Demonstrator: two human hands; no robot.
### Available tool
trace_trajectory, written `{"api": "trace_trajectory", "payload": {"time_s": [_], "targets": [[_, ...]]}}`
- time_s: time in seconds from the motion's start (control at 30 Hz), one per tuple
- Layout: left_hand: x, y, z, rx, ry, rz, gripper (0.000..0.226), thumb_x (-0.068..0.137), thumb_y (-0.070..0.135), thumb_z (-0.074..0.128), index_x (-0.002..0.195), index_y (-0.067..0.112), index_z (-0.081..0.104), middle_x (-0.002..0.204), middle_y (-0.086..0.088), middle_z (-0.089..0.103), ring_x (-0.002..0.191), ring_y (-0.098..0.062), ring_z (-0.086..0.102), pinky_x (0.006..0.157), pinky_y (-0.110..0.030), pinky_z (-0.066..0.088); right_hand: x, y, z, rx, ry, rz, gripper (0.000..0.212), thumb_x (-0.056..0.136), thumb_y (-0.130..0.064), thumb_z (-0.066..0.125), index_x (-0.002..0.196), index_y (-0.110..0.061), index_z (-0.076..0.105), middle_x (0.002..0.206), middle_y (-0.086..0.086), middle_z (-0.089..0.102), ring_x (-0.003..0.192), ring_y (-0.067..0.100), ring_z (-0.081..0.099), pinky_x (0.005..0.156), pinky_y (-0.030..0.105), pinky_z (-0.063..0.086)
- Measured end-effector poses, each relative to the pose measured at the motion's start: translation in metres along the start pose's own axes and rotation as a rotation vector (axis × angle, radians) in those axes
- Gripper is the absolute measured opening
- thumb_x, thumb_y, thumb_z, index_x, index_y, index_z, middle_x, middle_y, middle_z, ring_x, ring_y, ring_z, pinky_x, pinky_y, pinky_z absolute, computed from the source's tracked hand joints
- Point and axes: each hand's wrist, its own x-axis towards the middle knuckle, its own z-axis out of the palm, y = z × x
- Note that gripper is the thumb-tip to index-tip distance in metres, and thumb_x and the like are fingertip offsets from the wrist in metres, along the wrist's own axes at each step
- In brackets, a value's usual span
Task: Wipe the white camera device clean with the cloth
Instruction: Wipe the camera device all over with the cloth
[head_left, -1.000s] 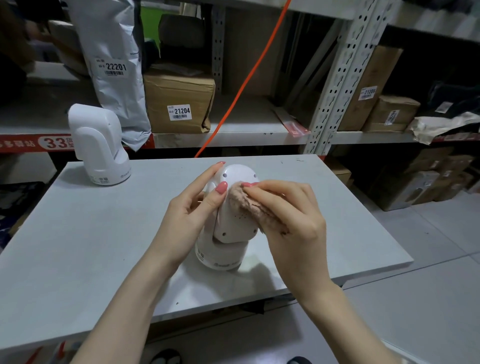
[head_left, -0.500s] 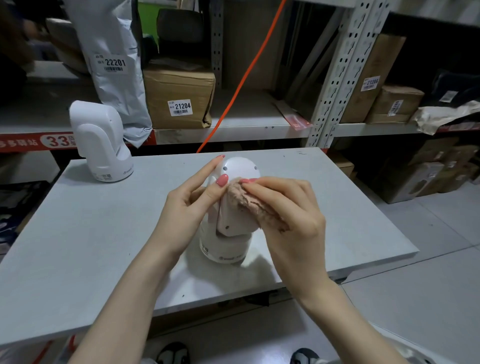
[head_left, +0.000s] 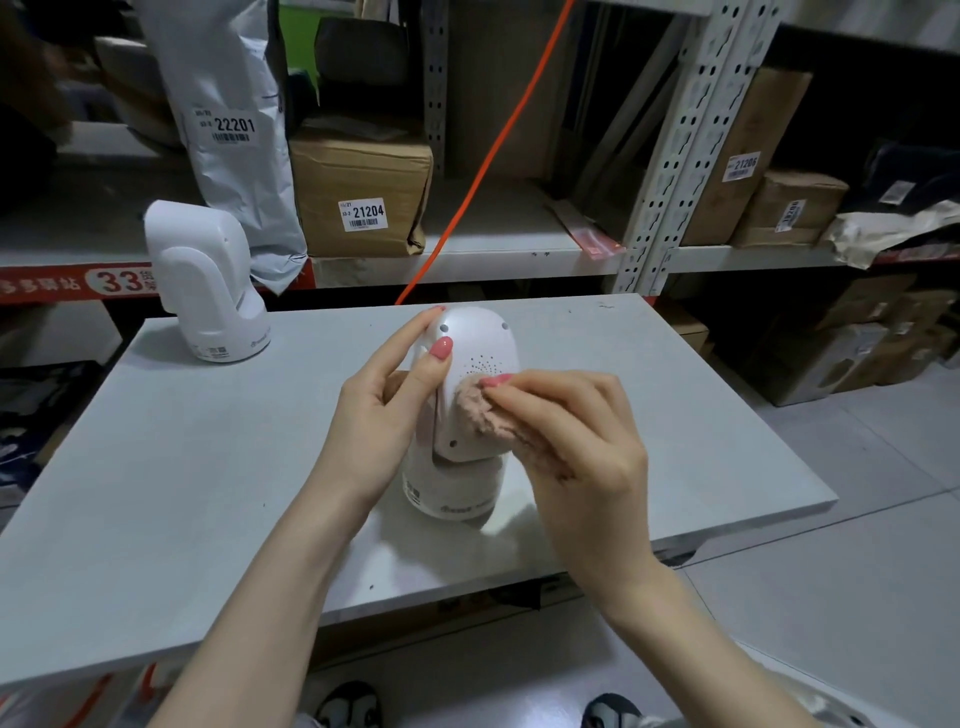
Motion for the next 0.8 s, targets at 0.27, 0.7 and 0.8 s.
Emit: {"api": "trace_trajectory", "payload": {"time_s": [0.27, 0.7, 0.8], "targets": [[0.005, -0.005, -0.001, 0.035, 0.061, 0.011, 0.017, 0.097, 0.033, 0.048, 0.105, 0.043, 0.059, 0.076, 0.029, 0.068, 0.071, 0.012, 0.059, 0.068, -0.007, 0.046, -0.002, 0.001, 0.000, -0.019, -0.082, -0.155, 0.020, 0.089, -0.006, 0.071, 0.107, -0.013, 0.075, 0.104, 0.002, 0.072, 0.087, 0.029, 0.062, 0.074, 0.032, 0.052], [0.004, 0.000, 0.000, 0.026, 0.046, 0.015, 0.017, 0.097, 0.036, 0.049, 0.110, 0.038, 0.060, 0.078, 0.029, 0.070, 0.073, 0.011, 0.063, 0.069, -0.013, 0.051, -0.005, 0.000, 0.003, 0.023, -0.137, -0.178, 0.021, 0.089, -0.006, 0.071, 0.109, -0.015, 0.074, 0.104, 0.001, 0.072, 0.088, 0.027, 0.061, 0.074, 0.032, 0.052], [0.007, -0.001, -0.003, 0.027, 0.068, -0.012, 0.029, 0.089, 0.049, 0.053, 0.114, 0.038, 0.063, 0.092, 0.019, 0.072, 0.086, -0.001, 0.066, 0.080, -0.032, 0.052, 0.000, 0.014, -0.006, -0.002, -0.142, -0.131, 0.026, 0.084, -0.006, 0.076, 0.109, -0.014, 0.073, 0.105, 0.000, 0.071, 0.090, 0.026, 0.059, 0.075, 0.030, 0.051]]}}
